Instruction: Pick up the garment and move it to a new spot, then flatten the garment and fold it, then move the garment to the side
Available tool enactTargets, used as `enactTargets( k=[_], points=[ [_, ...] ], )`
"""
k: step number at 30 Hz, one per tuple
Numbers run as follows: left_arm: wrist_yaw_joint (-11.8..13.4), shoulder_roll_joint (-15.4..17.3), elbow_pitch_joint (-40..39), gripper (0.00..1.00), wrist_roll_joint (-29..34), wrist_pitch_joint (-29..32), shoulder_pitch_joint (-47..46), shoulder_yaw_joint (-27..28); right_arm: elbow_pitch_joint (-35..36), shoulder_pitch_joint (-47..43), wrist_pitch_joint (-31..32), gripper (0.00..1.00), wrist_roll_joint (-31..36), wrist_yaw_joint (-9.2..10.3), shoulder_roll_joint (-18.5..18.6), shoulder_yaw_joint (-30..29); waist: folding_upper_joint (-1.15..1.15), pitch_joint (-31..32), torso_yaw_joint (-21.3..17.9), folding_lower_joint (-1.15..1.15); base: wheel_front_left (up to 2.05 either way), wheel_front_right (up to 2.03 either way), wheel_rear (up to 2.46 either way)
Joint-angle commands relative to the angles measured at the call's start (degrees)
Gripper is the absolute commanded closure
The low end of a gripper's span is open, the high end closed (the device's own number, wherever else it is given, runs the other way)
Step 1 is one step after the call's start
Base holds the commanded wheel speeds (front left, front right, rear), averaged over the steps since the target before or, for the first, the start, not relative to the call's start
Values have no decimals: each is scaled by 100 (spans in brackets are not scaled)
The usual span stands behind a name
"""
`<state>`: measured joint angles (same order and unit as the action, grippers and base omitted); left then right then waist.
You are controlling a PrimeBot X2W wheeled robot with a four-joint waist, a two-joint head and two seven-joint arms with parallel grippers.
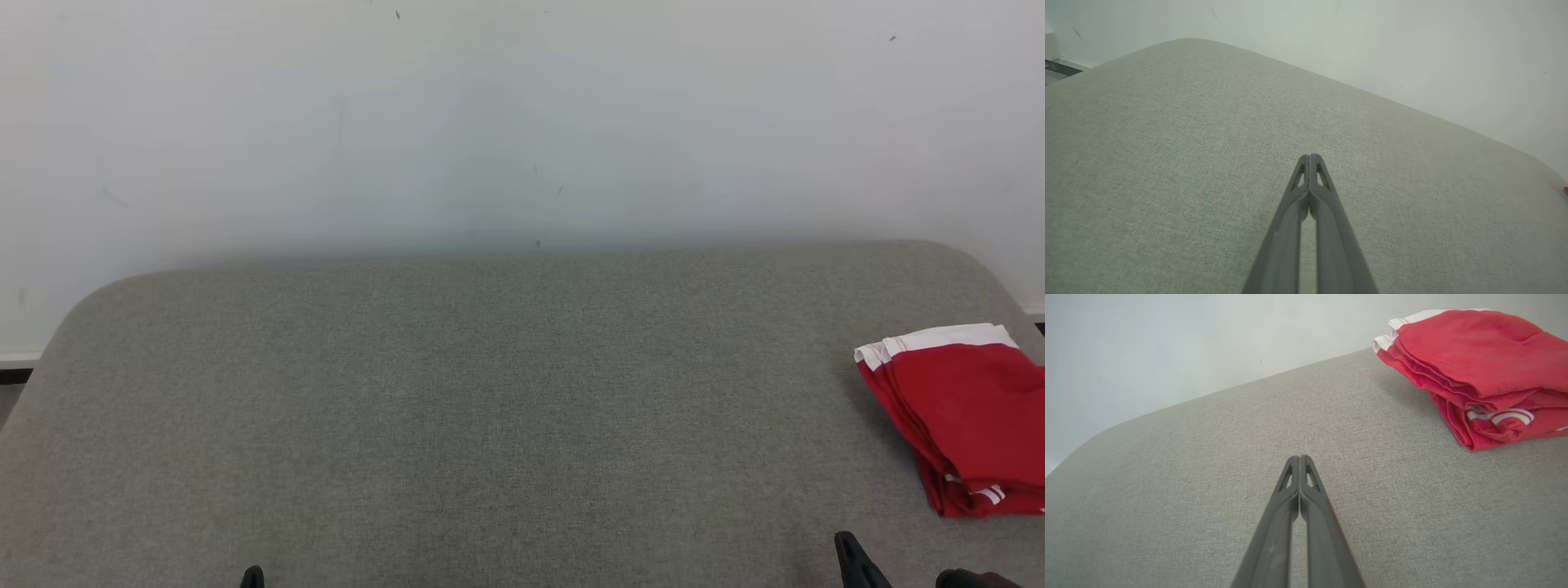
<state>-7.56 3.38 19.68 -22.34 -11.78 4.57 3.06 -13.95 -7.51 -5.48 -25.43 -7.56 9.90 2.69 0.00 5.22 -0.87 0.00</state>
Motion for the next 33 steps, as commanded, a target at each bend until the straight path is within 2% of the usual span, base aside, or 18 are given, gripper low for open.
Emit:
enactTargets(
  k=[1,33],
  points=[
    [1,8,-125,100,-287,53,-183,33,81,186,31,100,-259,1,-5,-67,0,-7,2,0,0,0,0],
    [5,-13,-315,100,-2909,740,-552,151,58,666,486,100,-2772,5,-276,-404,0,-153,25,0,0,0,0]
  ],
)
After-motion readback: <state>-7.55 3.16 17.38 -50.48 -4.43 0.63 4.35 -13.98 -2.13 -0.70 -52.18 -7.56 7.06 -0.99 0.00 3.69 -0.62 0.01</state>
